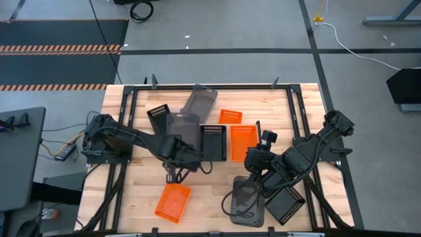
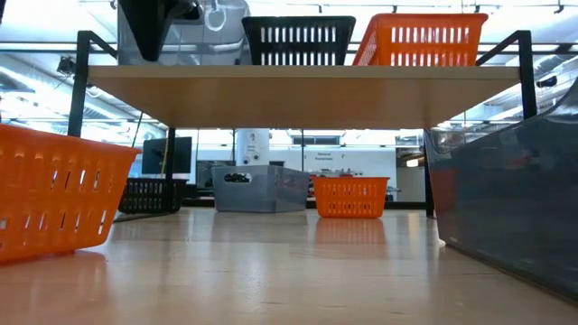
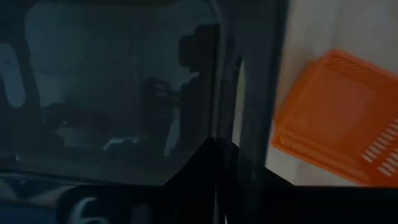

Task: Stack baskets on shelf by color
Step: Put the bottom left transparent black bin on the shelf

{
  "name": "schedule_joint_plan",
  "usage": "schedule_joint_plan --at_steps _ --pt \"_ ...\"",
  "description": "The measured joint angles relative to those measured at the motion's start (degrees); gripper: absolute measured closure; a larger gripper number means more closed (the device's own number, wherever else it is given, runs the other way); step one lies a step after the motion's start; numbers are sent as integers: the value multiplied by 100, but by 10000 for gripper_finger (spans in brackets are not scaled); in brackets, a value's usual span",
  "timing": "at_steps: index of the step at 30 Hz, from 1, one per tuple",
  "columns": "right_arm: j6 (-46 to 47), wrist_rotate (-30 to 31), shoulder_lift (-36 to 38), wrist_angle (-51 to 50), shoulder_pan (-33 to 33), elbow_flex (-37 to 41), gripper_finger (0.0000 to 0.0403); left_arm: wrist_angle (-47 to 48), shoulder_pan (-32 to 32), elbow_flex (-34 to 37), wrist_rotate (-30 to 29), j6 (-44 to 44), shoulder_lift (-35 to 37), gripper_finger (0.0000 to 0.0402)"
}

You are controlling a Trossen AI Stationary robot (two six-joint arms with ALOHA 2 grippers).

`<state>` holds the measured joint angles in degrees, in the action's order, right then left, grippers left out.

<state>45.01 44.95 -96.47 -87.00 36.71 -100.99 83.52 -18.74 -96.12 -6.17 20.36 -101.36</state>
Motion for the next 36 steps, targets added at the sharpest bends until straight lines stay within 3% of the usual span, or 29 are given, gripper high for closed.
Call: schedule_joint_plan --at_steps 6,18,36 --pt "-2 0 0 -2 0 0 325 -52 -13 0 359 140 22 392" --pt "2 -4 0 2 0 0 325 -474 -11 0 390 168 24 391" --pt "4 -20 0 15 0 0 325 -22 -50 0 400 258 26 333"
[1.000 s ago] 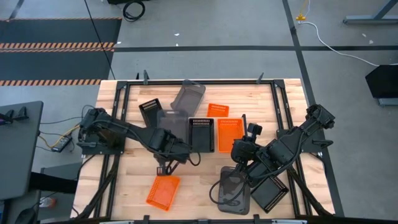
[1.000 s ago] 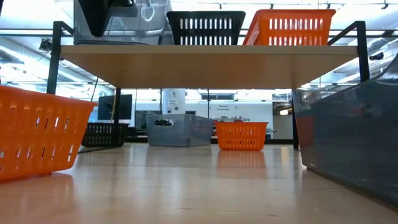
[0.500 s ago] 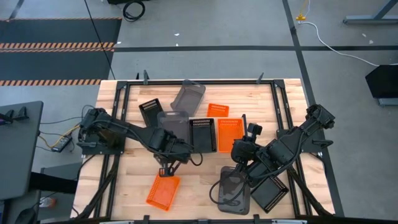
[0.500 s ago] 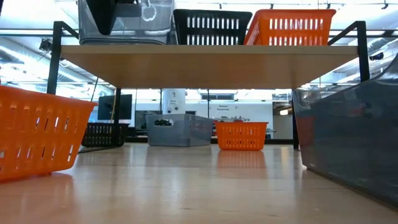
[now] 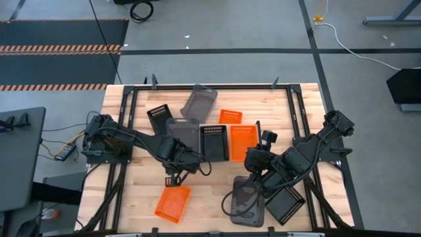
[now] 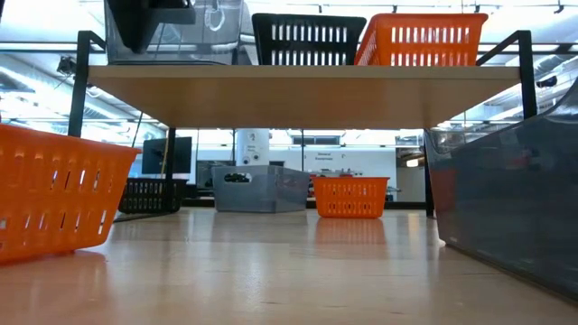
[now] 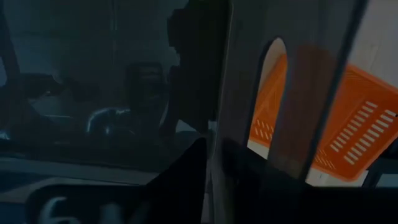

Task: Stack baskets on shelf by color
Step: Put the bottom left transparent black bin on the shelf, then stack the bottom orange bin on top of the orange bin on the shelf

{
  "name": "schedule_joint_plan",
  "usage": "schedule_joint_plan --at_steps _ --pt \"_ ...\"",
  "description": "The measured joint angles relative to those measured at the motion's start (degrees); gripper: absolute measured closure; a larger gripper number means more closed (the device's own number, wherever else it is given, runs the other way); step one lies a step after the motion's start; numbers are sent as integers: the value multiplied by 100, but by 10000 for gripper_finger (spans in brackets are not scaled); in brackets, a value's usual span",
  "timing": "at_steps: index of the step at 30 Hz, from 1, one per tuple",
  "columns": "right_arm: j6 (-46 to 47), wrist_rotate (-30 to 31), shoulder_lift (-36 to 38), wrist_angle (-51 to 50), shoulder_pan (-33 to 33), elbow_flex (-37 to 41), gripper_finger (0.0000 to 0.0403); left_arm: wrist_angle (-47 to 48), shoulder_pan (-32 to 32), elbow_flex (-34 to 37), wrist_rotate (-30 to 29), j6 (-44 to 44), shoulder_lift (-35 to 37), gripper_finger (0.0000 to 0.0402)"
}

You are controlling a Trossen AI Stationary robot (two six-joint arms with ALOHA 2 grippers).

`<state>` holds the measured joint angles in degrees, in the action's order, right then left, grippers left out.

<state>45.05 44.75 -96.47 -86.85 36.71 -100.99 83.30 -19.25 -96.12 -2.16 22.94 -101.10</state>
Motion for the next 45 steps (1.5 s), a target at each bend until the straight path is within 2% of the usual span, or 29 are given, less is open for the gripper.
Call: schedule_joint_plan --at_steps 23,32,38,45 --pt "0 2 0 2 0 0 325 152 17 -33 95 -15 50 327" --pt "0 -1 0 23 2 0 325 266 -2 -1239 48 -23 50 323" --pt "0 -114 0 28 5 11 325 684 -34 -2049 -58 38 50 318" --pt "-1 -138 1 67 9 422 325 472 -745 -2314 -60 -159 27 317"
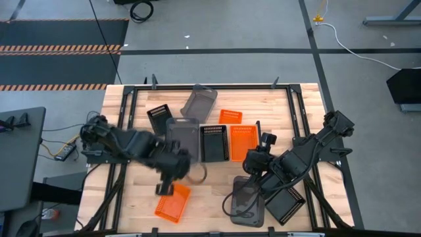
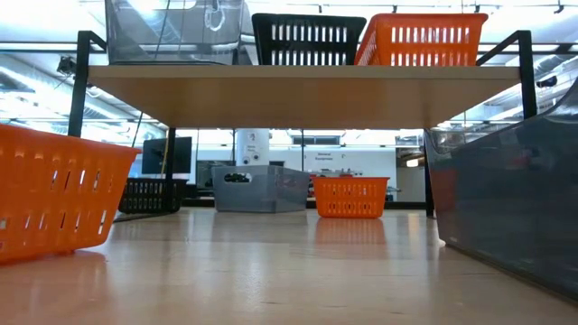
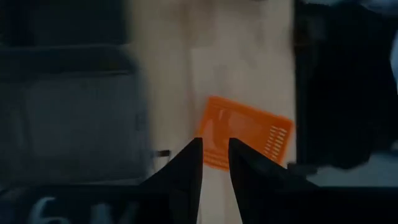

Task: Stack baskets on shelf by color
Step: Stack the bottom orange bin on top of the orange bin on the shelf

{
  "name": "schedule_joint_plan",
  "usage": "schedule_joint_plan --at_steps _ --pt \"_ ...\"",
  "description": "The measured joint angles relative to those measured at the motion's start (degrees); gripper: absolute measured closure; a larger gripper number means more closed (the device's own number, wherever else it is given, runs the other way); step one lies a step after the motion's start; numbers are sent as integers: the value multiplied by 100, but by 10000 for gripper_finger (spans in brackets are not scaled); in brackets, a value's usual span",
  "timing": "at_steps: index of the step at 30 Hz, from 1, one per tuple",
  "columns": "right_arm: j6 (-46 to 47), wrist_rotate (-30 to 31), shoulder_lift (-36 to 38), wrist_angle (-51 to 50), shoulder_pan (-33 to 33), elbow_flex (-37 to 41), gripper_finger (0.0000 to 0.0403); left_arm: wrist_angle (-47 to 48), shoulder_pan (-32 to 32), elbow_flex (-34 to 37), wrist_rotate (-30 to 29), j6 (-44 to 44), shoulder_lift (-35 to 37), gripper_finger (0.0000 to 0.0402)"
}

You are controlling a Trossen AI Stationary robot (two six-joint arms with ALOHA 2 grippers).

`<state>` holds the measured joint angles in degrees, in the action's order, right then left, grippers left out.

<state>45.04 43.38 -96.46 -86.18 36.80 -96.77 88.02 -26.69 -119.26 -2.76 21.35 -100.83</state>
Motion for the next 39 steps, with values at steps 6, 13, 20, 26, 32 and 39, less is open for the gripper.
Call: schedule_joint_plan --at_steps 6,13,20,26,32,39 --pt "111 -15 -3 47 0 236 325 -442 -1036 123 -377 -7 -48 327" --pt "122 -29 -1 287 0 238 325 -1214 -2202 1100 -1205 490 -43 329" --pt "-528 -541 -1 1440 0 238 325 -2208 -2650 2408 -1264 1198 -45 330" --pt "-939 -987 -1 2134 0 238 325 -3169 -2733 3304 -1009 1460 -47 322" --pt "-906 -1352 -1 2226 0 238 325 -3670 -2726 4032 -829 1723 -47 311" --pt "-884 -1454 -1 2241 0 238 325 -4513 -2740 4427 -460 1880 -47 295"
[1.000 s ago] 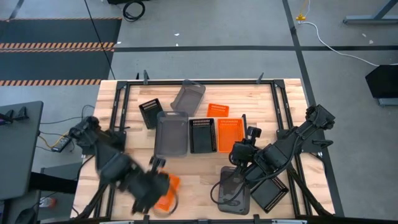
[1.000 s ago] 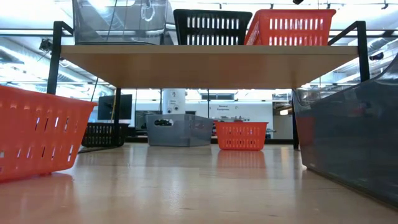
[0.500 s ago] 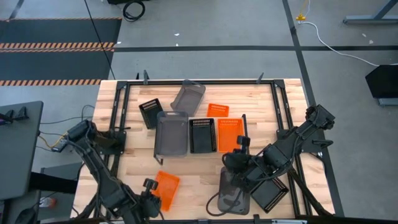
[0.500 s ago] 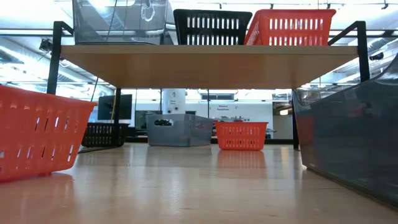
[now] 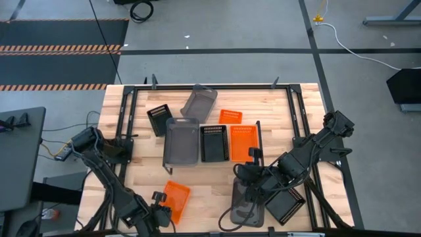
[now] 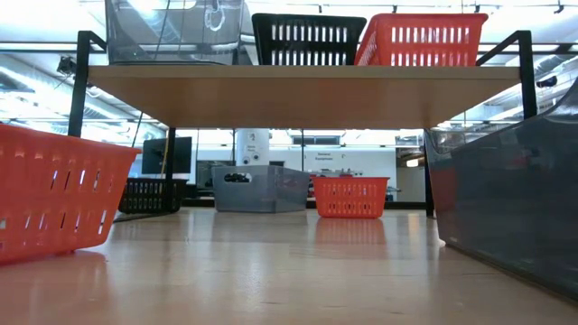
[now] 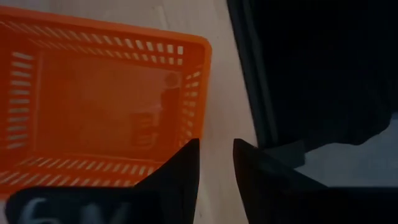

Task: Stack baskets on shelf by color
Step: Stack the bottom orange bin on top of the orange bin on the shelf

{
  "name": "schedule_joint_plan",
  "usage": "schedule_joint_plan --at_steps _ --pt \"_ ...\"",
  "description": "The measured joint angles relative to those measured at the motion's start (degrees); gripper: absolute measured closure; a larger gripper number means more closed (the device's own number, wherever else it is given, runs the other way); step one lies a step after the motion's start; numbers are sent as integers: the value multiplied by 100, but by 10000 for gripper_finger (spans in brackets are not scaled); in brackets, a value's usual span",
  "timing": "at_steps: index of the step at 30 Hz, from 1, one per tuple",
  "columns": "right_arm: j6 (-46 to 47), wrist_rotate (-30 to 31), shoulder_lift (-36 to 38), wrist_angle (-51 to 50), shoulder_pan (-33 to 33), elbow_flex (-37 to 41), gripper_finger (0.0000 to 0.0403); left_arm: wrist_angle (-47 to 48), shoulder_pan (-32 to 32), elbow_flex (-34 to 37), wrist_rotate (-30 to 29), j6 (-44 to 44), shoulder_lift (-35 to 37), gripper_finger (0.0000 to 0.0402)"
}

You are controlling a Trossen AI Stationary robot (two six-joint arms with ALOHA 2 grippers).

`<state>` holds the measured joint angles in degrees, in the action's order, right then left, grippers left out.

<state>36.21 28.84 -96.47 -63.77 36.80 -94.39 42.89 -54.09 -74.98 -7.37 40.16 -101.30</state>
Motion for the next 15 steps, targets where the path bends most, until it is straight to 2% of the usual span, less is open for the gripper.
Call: schedule_joint_plan --at_steps 15 --pt "7 -4 0 17 0 0 325 -230 -39 241 -190 -6 -321 241"
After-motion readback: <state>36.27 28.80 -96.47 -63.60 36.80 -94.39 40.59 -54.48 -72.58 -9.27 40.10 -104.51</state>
